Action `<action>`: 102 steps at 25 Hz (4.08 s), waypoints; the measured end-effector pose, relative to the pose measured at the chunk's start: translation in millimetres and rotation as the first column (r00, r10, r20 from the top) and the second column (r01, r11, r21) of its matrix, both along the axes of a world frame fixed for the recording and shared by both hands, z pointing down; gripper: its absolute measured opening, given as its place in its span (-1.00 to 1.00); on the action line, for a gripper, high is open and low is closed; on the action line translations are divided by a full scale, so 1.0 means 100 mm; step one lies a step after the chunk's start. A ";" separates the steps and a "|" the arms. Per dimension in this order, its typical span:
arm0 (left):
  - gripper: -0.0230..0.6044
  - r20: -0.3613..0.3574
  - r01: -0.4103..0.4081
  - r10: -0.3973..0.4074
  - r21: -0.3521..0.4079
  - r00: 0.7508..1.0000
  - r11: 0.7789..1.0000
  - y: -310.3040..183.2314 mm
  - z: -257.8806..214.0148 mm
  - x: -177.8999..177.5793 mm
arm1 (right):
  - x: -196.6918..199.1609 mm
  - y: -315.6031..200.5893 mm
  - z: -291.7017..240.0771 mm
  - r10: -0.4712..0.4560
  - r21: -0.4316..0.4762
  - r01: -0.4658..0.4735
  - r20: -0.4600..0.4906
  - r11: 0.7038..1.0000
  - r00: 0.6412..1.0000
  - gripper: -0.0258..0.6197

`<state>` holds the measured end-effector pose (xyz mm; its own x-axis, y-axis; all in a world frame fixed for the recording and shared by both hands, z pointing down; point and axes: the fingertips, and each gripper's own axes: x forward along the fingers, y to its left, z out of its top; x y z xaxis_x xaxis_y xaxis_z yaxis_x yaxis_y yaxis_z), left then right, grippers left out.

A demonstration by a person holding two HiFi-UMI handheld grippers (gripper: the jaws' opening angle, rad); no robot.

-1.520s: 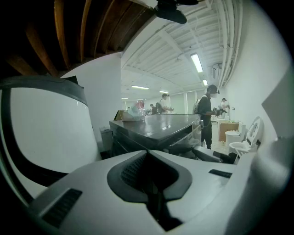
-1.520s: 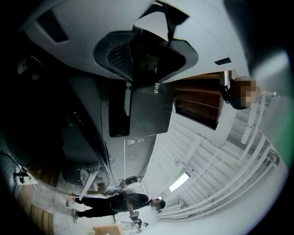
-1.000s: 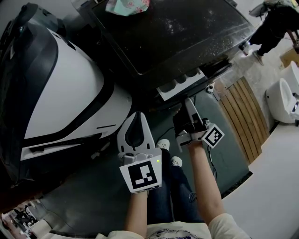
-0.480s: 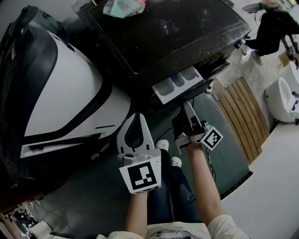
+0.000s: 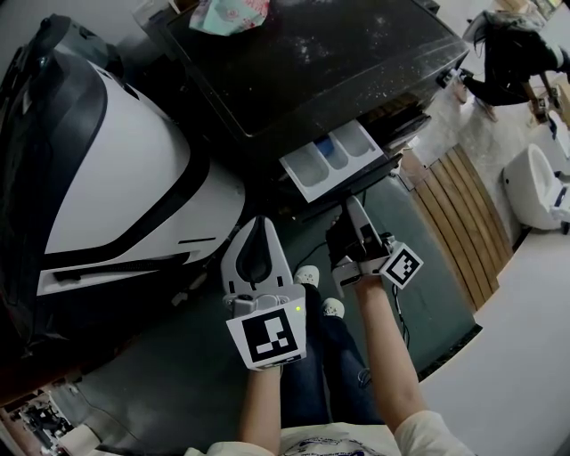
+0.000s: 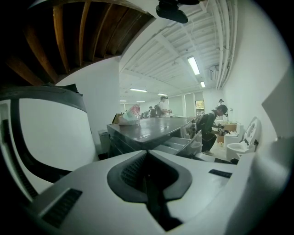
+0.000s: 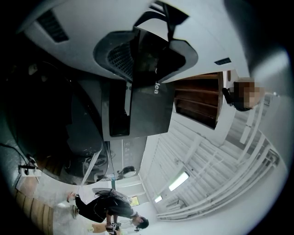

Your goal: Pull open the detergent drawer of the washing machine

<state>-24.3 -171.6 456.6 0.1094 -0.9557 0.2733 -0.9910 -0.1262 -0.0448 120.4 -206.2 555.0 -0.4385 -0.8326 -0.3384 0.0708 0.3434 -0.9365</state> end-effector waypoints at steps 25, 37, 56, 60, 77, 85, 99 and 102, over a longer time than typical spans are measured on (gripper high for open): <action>-0.88 -0.007 -0.018 0.018 0.005 1.000 1.000 0.14 -0.03 0.22 | 0.21 0.36 0.03 0.008 0.011 -0.008 0.012 1.000 1.000 -0.40; -0.88 -0.008 -0.032 0.032 0.005 0.999 0.999 0.12 -0.06 0.38 | 0.27 0.45 0.06 -0.010 0.003 0.010 0.004 1.000 1.000 -0.39; -0.88 -0.014 0.001 -0.001 0.006 1.000 1.000 0.13 -0.08 0.23 | 0.41 0.53 0.08 0.044 -0.021 -0.047 -0.116 0.999 0.992 -0.26; -0.88 0.039 -0.026 0.027 -0.021 0.999 0.999 0.16 -0.14 0.19 | 0.49 0.63 0.03 0.058 -0.037 -0.069 -0.252 0.997 0.966 -0.25; -0.88 0.007 -0.017 0.017 0.036 1.000 0.999 0.31 -0.97 -0.05 | 0.37 0.72 -1.72 0.268 0.271 -0.046 -0.885 0.961 0.380 -0.87; -0.88 -0.038 -0.013 0.018 0.129 0.999 0.992 0.35 -1.60 -0.15 | 0.19 0.66 -2.43 0.349 0.346 -0.048 -0.927 0.937 0.134 -0.88; -0.88 -0.045 -0.008 0.019 0.232 0.999 0.973 0.51 -2.47 -0.40 | 0.02 0.79 -3.45 0.474 0.468 -0.089 -0.879 0.879 0.056 -0.88; -0.88 -0.041 -0.010 0.021 0.252 0.999 0.968 0.56 -2.62 -0.44 | -0.02 0.83 -3.61 0.497 0.491 -0.090 -0.866 0.867 0.059 -0.88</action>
<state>-67.8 -115.8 195.0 0.1316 -0.9911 0.0189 -0.9906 -0.1322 -0.0343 118.3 -123.6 194.3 -0.2872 -0.9559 -0.0613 -0.9579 0.2867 0.0176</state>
